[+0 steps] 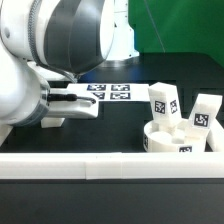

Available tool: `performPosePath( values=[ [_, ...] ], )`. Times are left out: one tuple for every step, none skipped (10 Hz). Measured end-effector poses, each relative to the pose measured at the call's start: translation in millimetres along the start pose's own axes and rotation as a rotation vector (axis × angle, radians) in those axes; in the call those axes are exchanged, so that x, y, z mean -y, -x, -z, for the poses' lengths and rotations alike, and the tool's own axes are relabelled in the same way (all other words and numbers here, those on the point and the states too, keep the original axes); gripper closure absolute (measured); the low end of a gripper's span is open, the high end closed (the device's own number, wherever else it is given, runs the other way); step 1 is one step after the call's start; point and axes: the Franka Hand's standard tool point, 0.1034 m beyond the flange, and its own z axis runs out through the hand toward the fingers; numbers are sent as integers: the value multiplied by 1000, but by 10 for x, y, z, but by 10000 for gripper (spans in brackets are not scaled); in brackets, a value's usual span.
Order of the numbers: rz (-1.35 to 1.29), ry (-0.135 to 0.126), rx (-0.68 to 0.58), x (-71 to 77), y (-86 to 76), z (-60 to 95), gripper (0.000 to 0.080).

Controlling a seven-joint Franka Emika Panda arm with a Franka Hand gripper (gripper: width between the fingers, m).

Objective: Assemble stool

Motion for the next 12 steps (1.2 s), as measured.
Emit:
performPosePath(
  values=[
    [-1, 4, -7, -11, -29, -27, 151],
    [-5, 6, -9, -15, -39, -39, 151],
    [-10, 8, -10, -13, -44, -40, 151],
    [-12, 9, -10, -8, -46, -39, 278],
    [-13, 9, -10, -7, -46, -39, 418],
    [-14, 9, -10, -7, -46, -39, 478],
    [-14, 8, -11, -7, -46, -38, 478],
    [-15, 9, -12, -5, -46, -31, 477],
    [-19, 9, -14, -3, -44, -17, 477],
    [-31, 9, -13, 16, -22, 25, 477],
    [-51, 8, -11, 60, 19, 104, 477],
    [-87, 5, -6, 112, 85, 208, 477]
  ],
)
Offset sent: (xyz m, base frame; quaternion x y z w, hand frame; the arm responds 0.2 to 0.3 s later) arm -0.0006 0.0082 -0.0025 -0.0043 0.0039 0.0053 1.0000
